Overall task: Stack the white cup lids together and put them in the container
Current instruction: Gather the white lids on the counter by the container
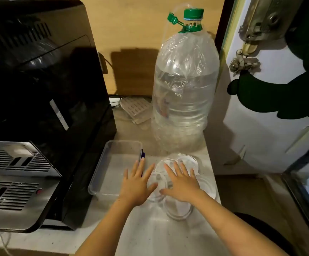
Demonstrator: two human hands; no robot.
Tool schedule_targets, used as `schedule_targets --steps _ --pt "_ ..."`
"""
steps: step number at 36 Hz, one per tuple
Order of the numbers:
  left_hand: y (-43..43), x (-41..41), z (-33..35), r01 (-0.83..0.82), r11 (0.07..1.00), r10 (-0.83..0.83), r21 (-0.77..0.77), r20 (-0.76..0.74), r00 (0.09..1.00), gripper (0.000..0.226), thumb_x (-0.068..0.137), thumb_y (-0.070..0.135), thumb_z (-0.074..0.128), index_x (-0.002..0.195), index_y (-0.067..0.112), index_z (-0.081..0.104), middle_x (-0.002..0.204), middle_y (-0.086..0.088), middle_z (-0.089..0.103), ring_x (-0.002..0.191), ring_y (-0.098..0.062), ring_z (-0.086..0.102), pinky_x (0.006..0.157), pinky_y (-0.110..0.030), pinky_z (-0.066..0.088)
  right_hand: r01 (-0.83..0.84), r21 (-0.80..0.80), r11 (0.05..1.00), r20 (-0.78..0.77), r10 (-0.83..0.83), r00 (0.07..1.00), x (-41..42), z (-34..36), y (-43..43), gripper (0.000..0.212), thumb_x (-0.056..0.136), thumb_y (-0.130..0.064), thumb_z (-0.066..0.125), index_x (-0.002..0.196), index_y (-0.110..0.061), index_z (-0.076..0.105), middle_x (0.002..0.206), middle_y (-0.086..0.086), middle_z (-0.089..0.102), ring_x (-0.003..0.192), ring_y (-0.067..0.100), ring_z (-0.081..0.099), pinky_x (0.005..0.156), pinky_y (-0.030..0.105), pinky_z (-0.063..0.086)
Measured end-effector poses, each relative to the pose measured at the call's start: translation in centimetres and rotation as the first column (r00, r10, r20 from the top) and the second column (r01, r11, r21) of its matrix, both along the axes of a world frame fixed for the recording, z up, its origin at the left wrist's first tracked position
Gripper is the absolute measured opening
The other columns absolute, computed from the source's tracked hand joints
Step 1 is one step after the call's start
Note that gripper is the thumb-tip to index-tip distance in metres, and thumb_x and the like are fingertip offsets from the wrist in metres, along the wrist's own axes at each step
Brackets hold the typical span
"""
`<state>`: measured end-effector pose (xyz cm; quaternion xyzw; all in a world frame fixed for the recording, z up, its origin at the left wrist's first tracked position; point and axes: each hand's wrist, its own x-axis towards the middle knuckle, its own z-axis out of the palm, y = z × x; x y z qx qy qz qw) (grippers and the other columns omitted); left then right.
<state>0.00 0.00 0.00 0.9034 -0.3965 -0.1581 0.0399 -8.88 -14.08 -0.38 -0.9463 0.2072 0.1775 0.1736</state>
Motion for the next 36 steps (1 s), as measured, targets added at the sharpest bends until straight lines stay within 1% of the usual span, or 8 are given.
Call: schedule_targets --steps 5,10,14,20,25,29,33,36 --pt "0.8 0.9 1.0 -0.138 0.979 0.129 -0.150 -0.071 0.989 0.069 0.092 0.049 0.033 0.145 0.032 -0.008 0.158 -0.005 -0.011 0.145 -0.023 -0.006 0.117 -0.045 0.003 -0.129 -0.083 0.988 0.072 0.135 0.988 1.7 -0.3 1.5 0.105 0.074 -0.056 0.064 0.147 -0.024 -0.005 0.158 0.006 -0.008 0.145 0.026 -0.011 0.116 0.049 -0.005" --pt "1.6 1.3 1.4 -0.166 0.971 0.153 -0.174 -0.086 0.984 0.072 0.092 0.046 0.039 0.145 0.033 -0.008 0.158 -0.006 -0.008 0.145 -0.024 -0.002 0.117 -0.043 0.005 -0.253 -0.144 0.957 0.039 0.261 0.965 3.0 -1.6 2.8 0.111 0.070 -0.047 0.072 0.147 -0.020 -0.003 0.158 0.009 -0.002 0.146 0.028 -0.006 0.116 0.048 -0.005" --pt "2.2 1.3 1.5 -0.206 0.961 0.182 -0.187 -0.137 0.974 0.070 0.091 0.043 0.043 0.146 0.031 0.001 0.159 -0.007 0.001 0.145 -0.024 0.002 0.117 -0.041 0.008 -0.302 -0.187 0.935 -0.001 0.308 0.952 4.0 -2.0 3.5 0.111 0.071 -0.039 0.074 0.147 -0.016 -0.002 0.158 0.012 0.003 0.145 0.029 -0.001 0.118 0.047 -0.004" --pt "2.8 1.4 0.8 -0.243 0.949 0.214 -0.202 -0.157 0.964 0.064 0.090 0.041 0.047 0.145 0.029 0.016 0.158 -0.005 0.011 0.145 -0.022 0.008 0.116 -0.039 0.013 -0.304 -0.202 0.931 0.035 0.317 0.948 4.7 -1.8 3.6 0.096 0.068 -0.032 0.075 0.142 -0.008 0.019 0.142 0.014 0.035 0.133 0.030 0.029 0.118 0.043 0.010" --pt "2.9 1.5 0.9 -0.263 0.937 0.226 -0.229 -0.174 0.958 0.061 0.090 0.040 0.046 0.144 0.027 0.021 0.157 -0.004 0.015 0.144 -0.021 0.011 0.116 -0.037 0.014 -0.316 -0.196 0.928 0.058 0.332 0.941 4.9 -1.8 3.5 0.080 0.066 -0.031 0.076 0.130 -0.006 0.035 0.128 0.013 0.047 0.120 0.030 0.041 0.112 0.038 0.021" --pt "2.8 1.7 1.3 -0.287 0.919 0.232 -0.271 -0.220 0.948 0.060 0.091 0.038 0.047 0.144 0.024 0.023 0.156 -0.005 0.018 0.144 -0.021 0.012 0.116 -0.036 0.014 -0.305 -0.152 0.940 0.124 0.324 0.938 4.7 -1.5 3.1 0.082 0.062 -0.032 0.078 0.129 -0.006 0.038 0.128 0.010 0.046 0.119 0.028 0.042 0.108 0.033 0.028" --pt "2.5 1.8 2.2 -0.330 0.868 0.224 -0.371 -0.301 0.927 0.057 0.091 0.033 0.049 0.142 0.020 0.028 0.154 -0.005 0.026 0.142 -0.019 0.019 0.114 -0.033 0.018 -0.298 -0.157 0.941 0.151 0.321 0.935 4.0 0.7 2.2 0.095 0.062 -0.039 0.078 0.137 -0.007 0.029 0.139 0.008 0.038 0.129 0.026 0.034 0.113 0.034 0.022" --pt "1.8 1.6 3.4 -0.383 0.796 0.189 -0.469 -0.408 0.893 0.054 0.091 0.030 0.050 0.140 0.019 0.031 0.150 -0.005 0.031 0.136 -0.019 0.028 0.109 -0.031 0.026 -0.271 -0.178 0.946 0.211 0.305 0.928 3.3 2.8 0.8 0.089 0.067 -0.038 0.072 0.138 -0.011 0.026 0.143 0.006 0.034 0.132 0.025 0.029 0.114 0.034 0.018"
